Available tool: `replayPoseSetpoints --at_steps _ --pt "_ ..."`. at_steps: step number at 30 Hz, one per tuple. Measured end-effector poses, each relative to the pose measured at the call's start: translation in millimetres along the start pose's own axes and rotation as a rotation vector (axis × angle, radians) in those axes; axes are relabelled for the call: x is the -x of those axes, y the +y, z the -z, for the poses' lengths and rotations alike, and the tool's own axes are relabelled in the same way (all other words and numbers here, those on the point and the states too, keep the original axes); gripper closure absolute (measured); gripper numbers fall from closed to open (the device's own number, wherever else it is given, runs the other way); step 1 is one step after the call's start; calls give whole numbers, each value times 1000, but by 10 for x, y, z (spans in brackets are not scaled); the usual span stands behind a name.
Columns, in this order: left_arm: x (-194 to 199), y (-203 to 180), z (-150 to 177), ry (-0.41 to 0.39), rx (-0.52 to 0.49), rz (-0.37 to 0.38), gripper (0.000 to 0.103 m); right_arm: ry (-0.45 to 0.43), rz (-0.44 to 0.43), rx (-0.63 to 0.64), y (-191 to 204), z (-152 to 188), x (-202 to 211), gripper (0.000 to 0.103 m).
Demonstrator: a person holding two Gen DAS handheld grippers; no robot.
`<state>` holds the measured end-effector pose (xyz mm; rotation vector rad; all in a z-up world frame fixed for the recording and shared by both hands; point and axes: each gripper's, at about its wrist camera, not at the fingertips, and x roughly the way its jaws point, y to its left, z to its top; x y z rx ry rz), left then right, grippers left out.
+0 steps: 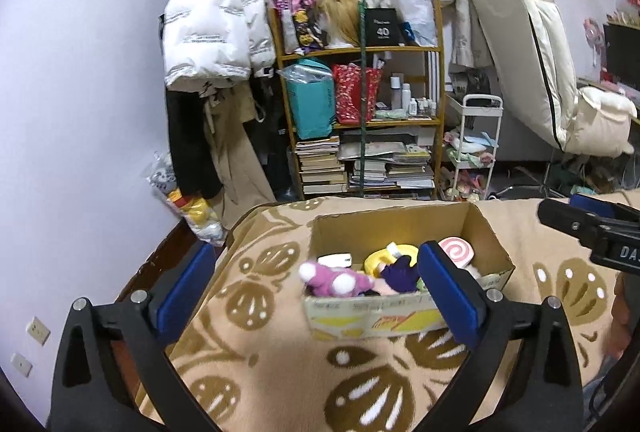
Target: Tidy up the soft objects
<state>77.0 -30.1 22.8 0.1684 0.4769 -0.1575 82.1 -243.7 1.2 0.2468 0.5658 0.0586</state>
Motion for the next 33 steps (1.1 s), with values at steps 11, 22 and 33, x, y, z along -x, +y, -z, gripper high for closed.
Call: replayPoseSetpoints --at_steps 11,22,33 --pt "572 106 108 -76 -40 -61 3 -88 38 14 65 44 566 2" --pt "685 231 243 -41 -10 -62 3 -68 40 -18 -54 162 687 1" --pt "595 286 312 -15 4 -33 3 -89 85 24 -21 272 665 0"
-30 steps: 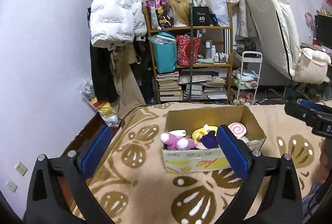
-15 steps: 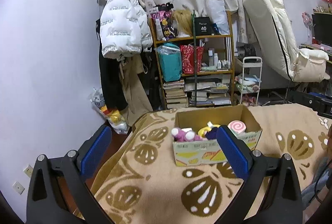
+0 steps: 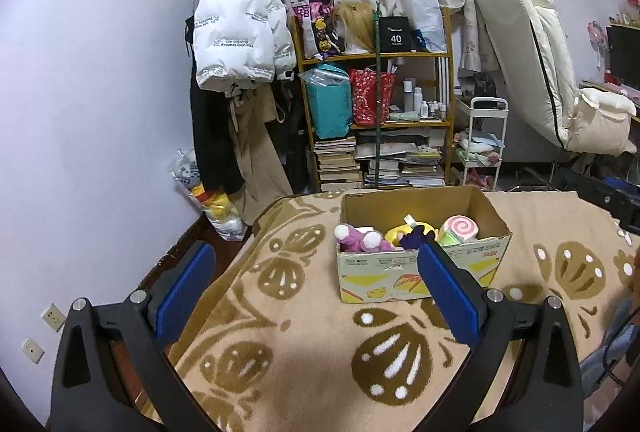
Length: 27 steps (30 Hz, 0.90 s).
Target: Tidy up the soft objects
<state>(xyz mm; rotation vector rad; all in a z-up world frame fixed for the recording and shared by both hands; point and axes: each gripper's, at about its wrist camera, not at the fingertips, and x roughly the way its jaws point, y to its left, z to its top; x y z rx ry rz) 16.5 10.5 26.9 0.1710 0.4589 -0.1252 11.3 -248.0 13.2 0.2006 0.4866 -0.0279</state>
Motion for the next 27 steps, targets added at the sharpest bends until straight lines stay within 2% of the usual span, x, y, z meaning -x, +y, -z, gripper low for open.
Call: replayPoseSetpoints --at_steps 12,27 --pt "-36 -35 96 19 -12 -2 3 30 34 34 69 56 -82 0" --pt "-138 -71 144 42 -31 -43 3 47 40 51 79 103 -128 0"
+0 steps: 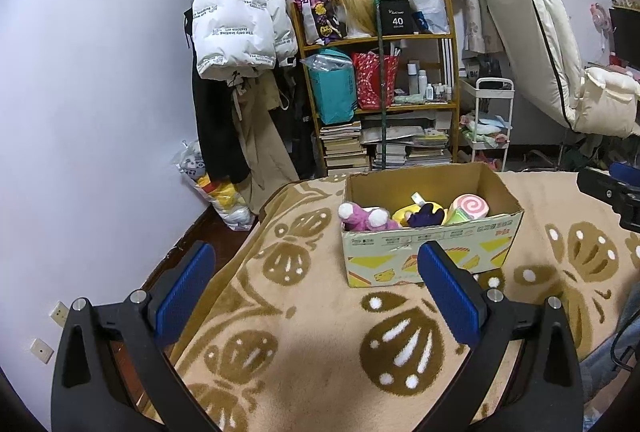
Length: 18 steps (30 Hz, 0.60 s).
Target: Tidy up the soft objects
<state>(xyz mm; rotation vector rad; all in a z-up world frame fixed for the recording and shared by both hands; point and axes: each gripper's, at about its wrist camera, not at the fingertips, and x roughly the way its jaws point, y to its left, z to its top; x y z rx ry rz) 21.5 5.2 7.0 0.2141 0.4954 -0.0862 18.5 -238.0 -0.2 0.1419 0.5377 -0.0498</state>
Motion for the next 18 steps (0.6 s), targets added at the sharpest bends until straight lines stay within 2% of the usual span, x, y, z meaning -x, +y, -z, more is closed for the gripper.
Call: replayPoseSetpoints --at_steps 18 --pt "-44 15 17 12 8 -11 3 13 3 7 28 12 -40 0"
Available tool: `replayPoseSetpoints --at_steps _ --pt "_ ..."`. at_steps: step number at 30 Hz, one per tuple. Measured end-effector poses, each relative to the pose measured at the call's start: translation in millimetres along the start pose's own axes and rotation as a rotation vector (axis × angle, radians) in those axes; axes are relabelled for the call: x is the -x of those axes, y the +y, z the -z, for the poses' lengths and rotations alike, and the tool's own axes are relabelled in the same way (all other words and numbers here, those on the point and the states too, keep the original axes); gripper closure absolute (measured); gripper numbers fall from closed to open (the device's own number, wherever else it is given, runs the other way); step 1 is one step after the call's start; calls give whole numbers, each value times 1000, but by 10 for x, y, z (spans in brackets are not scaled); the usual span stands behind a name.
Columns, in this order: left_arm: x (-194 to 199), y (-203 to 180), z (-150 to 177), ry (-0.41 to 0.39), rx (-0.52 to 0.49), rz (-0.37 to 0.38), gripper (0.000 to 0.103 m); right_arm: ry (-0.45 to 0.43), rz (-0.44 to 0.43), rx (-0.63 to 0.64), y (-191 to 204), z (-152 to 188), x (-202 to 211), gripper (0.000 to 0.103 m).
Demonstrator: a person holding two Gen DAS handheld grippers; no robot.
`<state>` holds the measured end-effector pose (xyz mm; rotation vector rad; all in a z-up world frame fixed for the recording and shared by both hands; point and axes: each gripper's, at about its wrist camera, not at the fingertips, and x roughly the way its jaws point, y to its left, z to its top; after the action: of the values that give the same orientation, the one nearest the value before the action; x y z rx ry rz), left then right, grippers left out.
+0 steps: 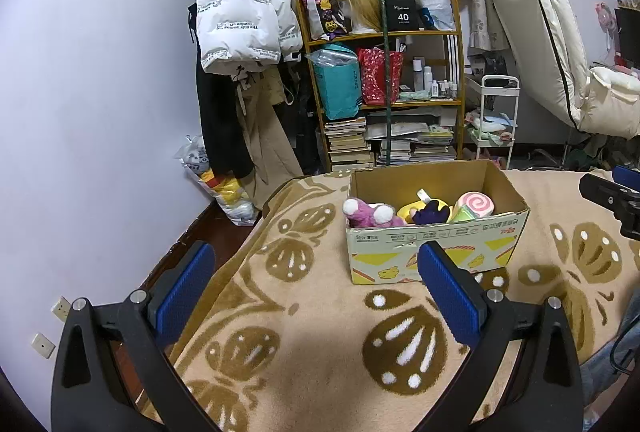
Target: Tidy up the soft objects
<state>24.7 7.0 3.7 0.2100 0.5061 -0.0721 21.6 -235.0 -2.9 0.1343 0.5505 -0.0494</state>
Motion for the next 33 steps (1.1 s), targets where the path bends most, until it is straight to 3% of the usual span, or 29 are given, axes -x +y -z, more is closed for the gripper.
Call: replayPoseSetpoints --at_steps 33 --pt "-54 53 14 4 35 -22 3 3 1 0 16 -16 -7 0"
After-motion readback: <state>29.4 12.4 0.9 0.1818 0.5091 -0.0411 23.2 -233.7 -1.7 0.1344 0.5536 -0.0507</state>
